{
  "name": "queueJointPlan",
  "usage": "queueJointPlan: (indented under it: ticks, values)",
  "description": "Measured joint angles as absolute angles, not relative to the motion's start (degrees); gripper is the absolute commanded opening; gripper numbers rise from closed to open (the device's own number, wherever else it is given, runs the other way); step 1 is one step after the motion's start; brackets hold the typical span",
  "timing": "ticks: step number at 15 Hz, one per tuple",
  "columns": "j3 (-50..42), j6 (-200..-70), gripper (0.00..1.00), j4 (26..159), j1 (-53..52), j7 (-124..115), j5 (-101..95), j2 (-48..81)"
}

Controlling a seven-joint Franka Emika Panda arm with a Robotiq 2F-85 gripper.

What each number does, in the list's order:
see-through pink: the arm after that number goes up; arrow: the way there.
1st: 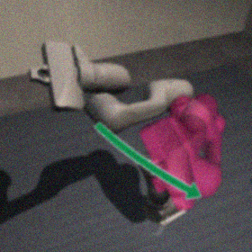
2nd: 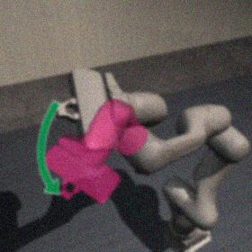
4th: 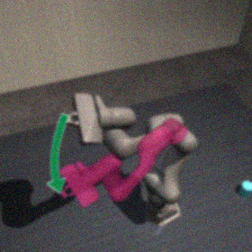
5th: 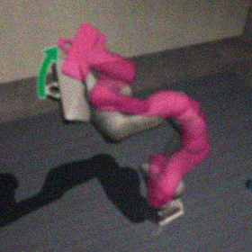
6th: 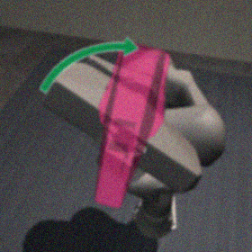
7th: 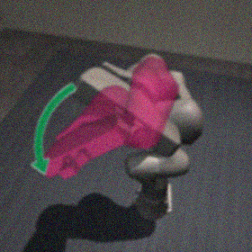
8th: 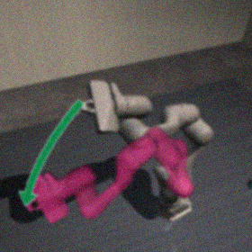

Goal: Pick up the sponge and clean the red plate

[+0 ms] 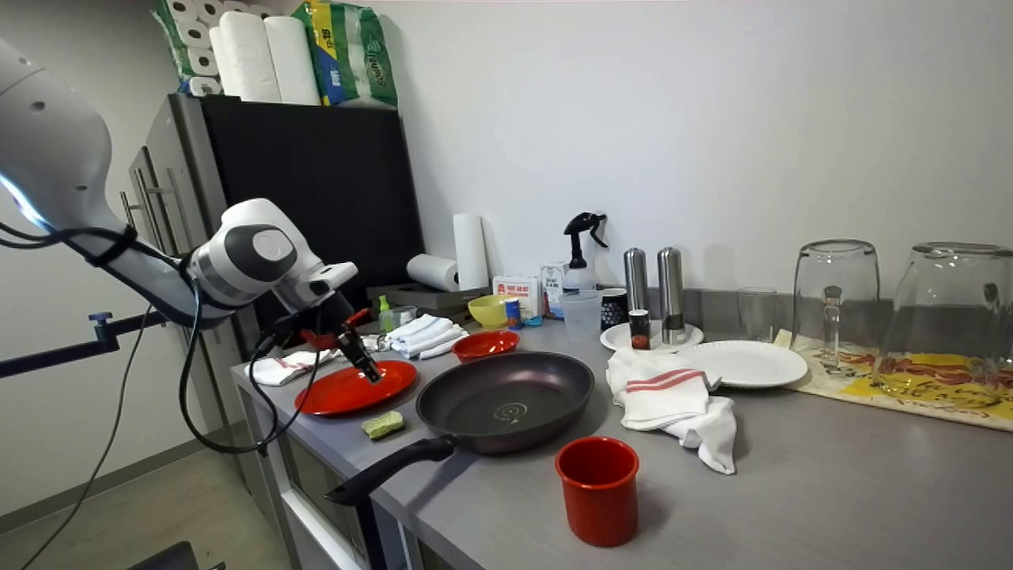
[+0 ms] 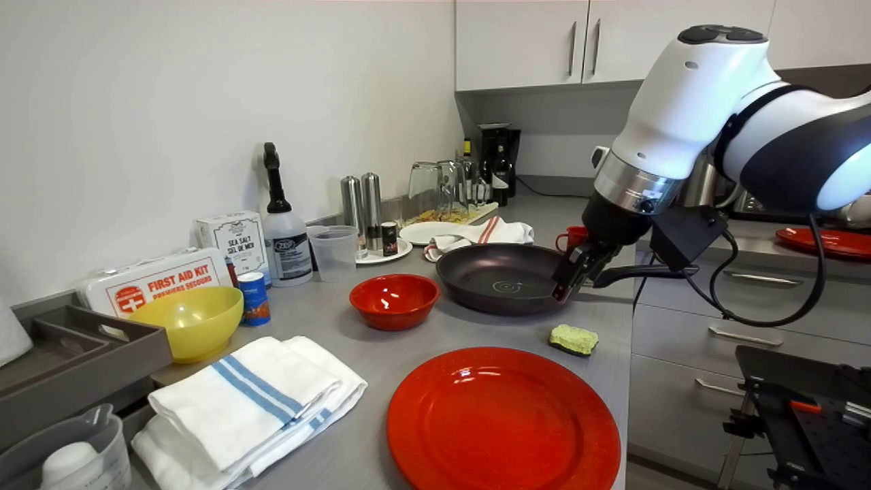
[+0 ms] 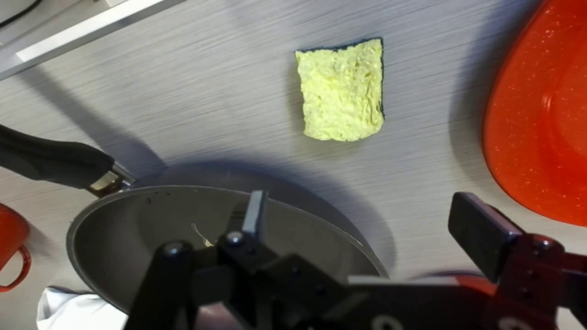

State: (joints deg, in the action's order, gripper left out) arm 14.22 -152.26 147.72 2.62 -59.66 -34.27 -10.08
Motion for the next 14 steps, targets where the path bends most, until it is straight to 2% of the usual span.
queueJointPlan:
  ticks: [14]
  values:
    - [12.70, -155.97, 1.00, 148.07, 3.54, -59.51, -31.71, -1.58]
